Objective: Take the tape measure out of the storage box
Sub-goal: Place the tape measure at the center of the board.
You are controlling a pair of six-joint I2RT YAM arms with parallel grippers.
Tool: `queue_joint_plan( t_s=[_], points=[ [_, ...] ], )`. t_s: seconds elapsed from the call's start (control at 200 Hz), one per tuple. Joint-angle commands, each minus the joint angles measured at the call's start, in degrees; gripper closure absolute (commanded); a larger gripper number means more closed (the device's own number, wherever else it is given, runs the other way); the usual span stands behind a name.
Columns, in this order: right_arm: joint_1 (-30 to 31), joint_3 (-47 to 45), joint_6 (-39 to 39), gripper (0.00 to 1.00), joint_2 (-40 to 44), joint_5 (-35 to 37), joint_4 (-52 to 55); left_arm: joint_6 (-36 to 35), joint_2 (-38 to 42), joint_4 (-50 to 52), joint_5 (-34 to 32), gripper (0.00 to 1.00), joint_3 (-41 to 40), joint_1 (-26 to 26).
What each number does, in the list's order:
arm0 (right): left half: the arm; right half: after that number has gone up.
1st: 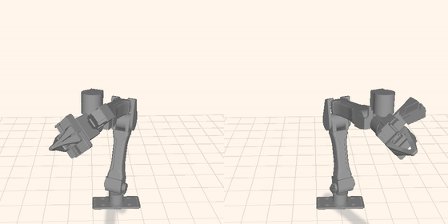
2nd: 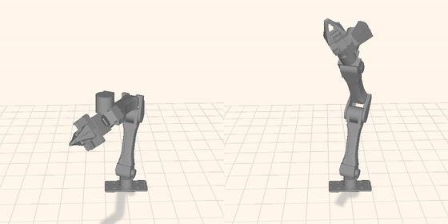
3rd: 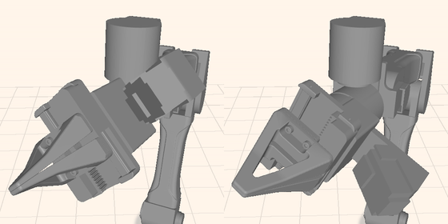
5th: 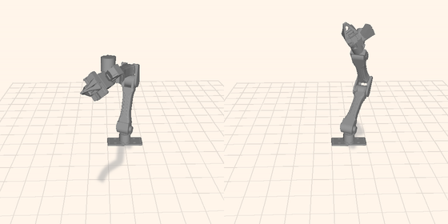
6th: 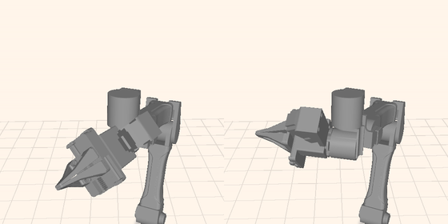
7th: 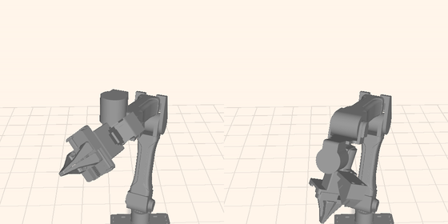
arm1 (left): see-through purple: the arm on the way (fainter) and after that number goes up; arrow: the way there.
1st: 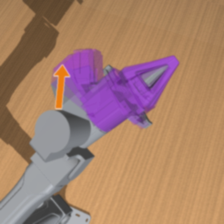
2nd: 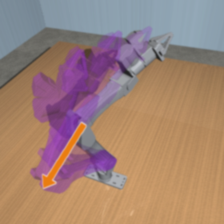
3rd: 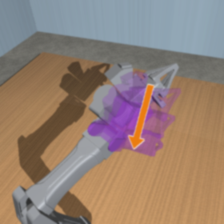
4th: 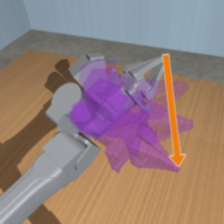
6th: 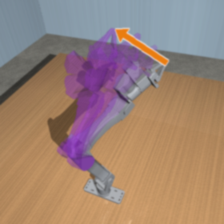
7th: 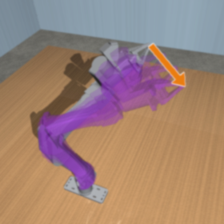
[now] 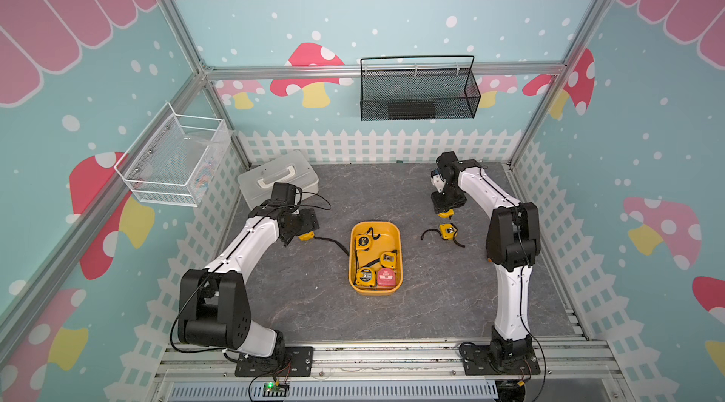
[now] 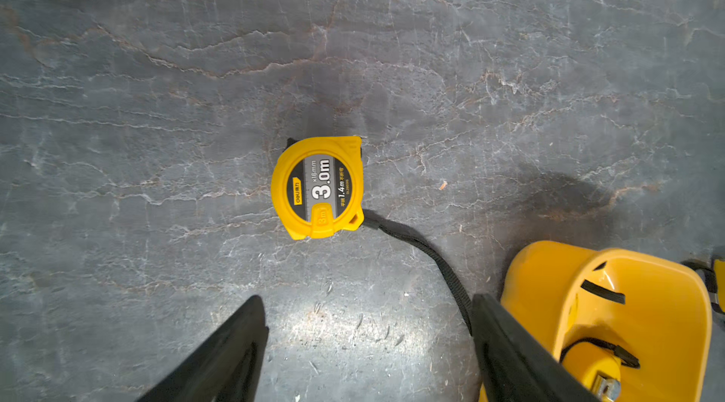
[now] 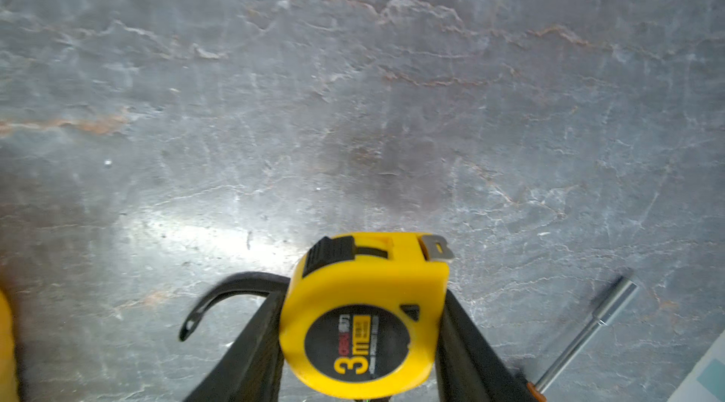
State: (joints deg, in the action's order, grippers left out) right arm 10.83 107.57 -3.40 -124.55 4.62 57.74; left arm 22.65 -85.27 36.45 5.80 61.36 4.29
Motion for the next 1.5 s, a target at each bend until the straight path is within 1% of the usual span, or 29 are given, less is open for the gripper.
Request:
queue_joint_plan(
  t_s=[0.0,0.25,0.615,1.356,1.496],
  points=[
    [-2.10,-2.07,0.98,0.55,0.26,1.25,-0.76,1.08,0.85,0.29,-0.53,0.17,-1.10,0.56],
    [-4.88,-7.80,0.43,0.55,1.72,1.11,-2.84,1.00,0.16,0.44,-0.83,0.17,-0.18,1.03],
    [-6.70,-13.39,-0.09,0.55,2.04,0.22,-4.91,0.94,0.15,0.46,-0.79,0.16,-0.97,1.37],
    [-6.70,-17.04,-0.49,0.55,2.48,-0.03,-5.39,0.75,-0.33,0.20,-1.06,0.16,-1.24,2.10],
    [-6.70,-16.87,-0.64,0.52,2.48,-0.23,-5.43,0.64,-0.56,0.18,-1.01,0.16,-1.03,2.56]
  ],
)
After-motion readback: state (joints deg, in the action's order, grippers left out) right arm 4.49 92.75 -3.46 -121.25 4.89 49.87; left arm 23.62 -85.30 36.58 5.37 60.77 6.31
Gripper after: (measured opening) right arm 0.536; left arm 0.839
